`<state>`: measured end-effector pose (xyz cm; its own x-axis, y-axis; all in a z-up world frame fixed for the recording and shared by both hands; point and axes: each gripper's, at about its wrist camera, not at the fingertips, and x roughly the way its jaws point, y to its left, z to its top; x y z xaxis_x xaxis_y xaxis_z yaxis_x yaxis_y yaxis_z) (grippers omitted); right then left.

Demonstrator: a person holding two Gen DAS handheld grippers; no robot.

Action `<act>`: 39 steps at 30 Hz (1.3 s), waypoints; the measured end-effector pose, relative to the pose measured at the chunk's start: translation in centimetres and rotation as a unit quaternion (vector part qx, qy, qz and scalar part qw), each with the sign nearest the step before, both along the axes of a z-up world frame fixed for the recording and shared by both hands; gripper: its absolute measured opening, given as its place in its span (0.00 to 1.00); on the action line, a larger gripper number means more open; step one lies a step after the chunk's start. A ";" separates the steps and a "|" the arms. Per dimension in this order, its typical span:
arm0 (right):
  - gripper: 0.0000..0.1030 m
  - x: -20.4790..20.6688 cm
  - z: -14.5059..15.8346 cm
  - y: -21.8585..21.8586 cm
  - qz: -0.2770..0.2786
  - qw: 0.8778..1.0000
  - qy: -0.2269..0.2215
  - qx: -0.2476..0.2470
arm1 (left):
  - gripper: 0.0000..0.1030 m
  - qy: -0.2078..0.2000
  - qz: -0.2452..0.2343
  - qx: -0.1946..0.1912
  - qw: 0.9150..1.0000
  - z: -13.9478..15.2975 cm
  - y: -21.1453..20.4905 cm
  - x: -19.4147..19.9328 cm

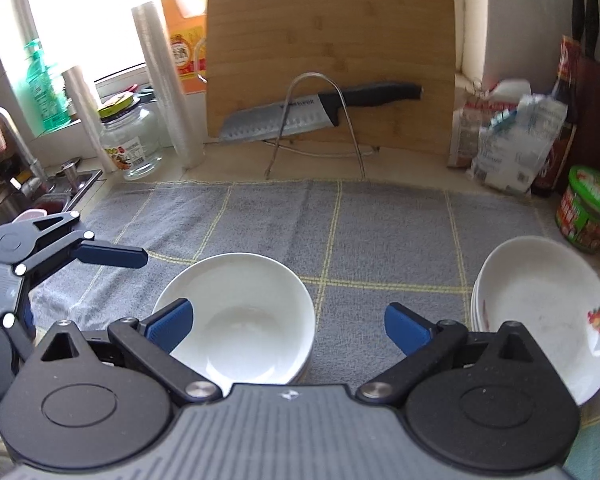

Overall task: Organize plates and bowls
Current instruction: 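Grasp the rim of the three-bowl stack with the right gripper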

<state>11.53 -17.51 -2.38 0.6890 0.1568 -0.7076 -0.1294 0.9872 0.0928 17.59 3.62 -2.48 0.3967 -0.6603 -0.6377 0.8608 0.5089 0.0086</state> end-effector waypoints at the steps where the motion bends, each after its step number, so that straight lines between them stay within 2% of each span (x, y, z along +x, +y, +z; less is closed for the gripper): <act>1: 1.00 -0.5 0.1 0.1 0.009 1.000 -0.007 -0.008 | 0.98 0.005 0.008 -0.002 1.000 -0.2 0.3 0.0; 6: 1.00 -2.2 0.1 -0.3 0.054 0.998 -0.023 -0.016 | 0.98 0.007 0.046 0.009 0.999 -1.1 1.2 -0.7; 12: 1.00 -3.2 -1.1 -1.1 0.121 0.992 -0.018 -0.014 | 0.98 0.009 0.072 0.046 0.996 -3.0 0.8 -2.2; 16: 1.00 -3.0 -3.9 -1.4 0.151 0.988 0.015 -0.025 | 0.98 0.009 0.097 0.071 0.993 -4.5 -0.2 -2.9; 21: 1.00 -2.1 -8.2 -1.1 0.158 0.985 0.049 -0.050 | 0.98 0.013 0.113 0.090 0.989 -5.9 -1.2 -2.9; 26: 1.00 -0.7 -9.9 -0.8 0.152 0.985 0.060 -0.048 | 0.98 0.016 0.120 0.094 0.988 -6.8 -1.5 -2.1; 32: 1.00 0.1 -10.4 -0.2 0.154 0.983 0.054 -0.079 | 0.99 0.044 0.100 0.073 0.991 -7.8 -1.3 -1.2; 39: 1.00 1.1 -10.4 0.4 0.159 0.981 0.065 -0.096 | 0.99 0.041 0.040 0.076 0.995 -7.7 -1.0 -0.1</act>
<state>12.62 -17.14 -12.77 0.5294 0.2040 -0.8235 -0.4323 0.9001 -0.0549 17.45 2.67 -10.15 0.3868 -0.5218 -0.7604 0.8188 0.5737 0.0228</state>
